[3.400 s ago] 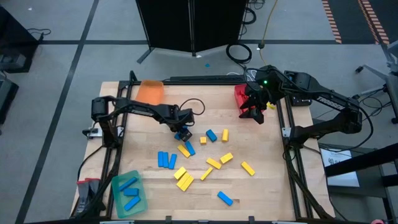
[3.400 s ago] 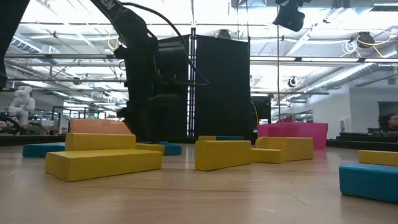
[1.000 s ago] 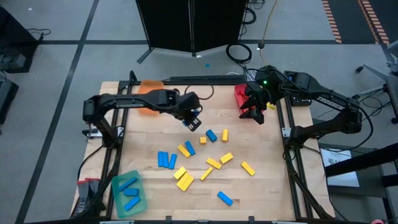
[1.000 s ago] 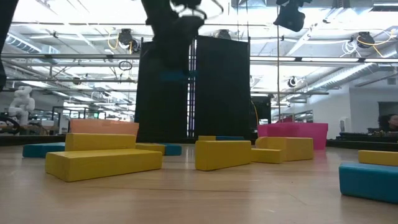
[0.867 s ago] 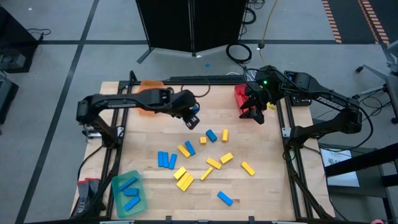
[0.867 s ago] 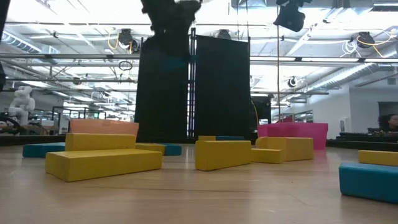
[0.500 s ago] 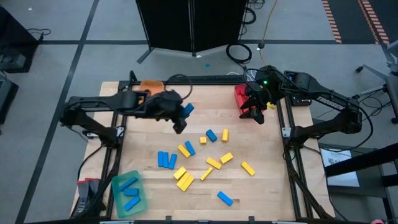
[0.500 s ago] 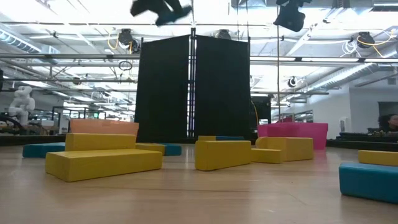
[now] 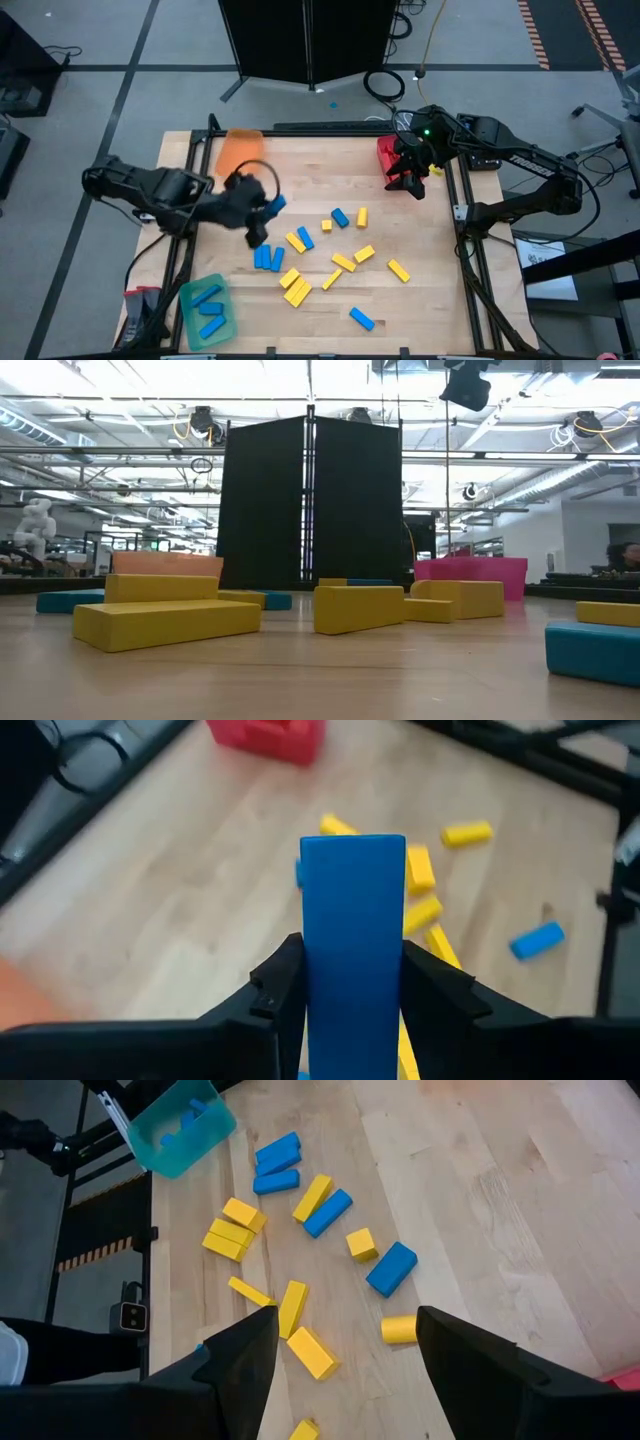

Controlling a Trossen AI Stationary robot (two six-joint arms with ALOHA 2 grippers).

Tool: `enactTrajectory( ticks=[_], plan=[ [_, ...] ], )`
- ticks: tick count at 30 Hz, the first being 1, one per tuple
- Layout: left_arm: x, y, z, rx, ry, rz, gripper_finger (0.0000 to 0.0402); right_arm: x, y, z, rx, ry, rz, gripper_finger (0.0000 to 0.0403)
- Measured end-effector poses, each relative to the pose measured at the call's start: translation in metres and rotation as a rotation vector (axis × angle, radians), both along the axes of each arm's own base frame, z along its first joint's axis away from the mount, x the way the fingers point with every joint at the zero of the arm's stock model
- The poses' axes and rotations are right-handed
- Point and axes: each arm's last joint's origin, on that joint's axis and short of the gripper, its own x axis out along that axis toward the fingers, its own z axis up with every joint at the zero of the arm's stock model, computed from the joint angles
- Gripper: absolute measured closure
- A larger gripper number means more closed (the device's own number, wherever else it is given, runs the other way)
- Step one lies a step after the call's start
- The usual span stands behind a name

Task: Sort blocks
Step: Put the blue block into the green transparent bin

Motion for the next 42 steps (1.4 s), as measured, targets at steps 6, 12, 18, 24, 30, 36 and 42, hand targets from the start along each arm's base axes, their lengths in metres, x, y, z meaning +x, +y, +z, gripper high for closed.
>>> enactTrajectory(
  ticks=[6, 12, 18, 24, 30, 36, 42],
  plan=[
    [-0.022, -0.032, -0.006, -0.068, 0.079, -0.032, 0.0271, 0.000, 0.000, 0.000, 0.000, 0.000, 0.000, 0.0167],
    [-0.049, -0.054, -0.013, -0.134, 0.175, 0.027, 0.0271, 0.000, 0.000, 0.000, -0.002, -0.001, 0.002, 0.0167],
    [-0.074, -0.067, -0.018, -0.189, 0.271, 0.098, 0.0271, 0.000, 0.000, 0.000, -0.002, -0.002, 0.001, 0.0167],
    [-0.088, -0.082, -0.023, -0.243, 0.357, 0.120, 0.0271, 0.000, 0.000, 0.000, -0.002, -0.002, 0.001, 0.0167],
    [-0.090, -0.104, -0.035, -0.268, 0.483, 0.101, 0.0271, 0.000, 0.000, 0.000, -0.006, -0.003, 0.000, 0.0167],
    [-0.085, -0.124, -0.051, -0.230, 0.556, 0.096, 0.0271, 0.002, -0.001, 0.002, -0.022, -0.033, 0.003, 0.0167],
    [-0.083, -0.143, -0.066, -0.215, 0.642, 0.080, 0.0271, 0.003, -0.001, 0.003, -0.040, -0.052, 0.013, 0.0167]
  ],
)
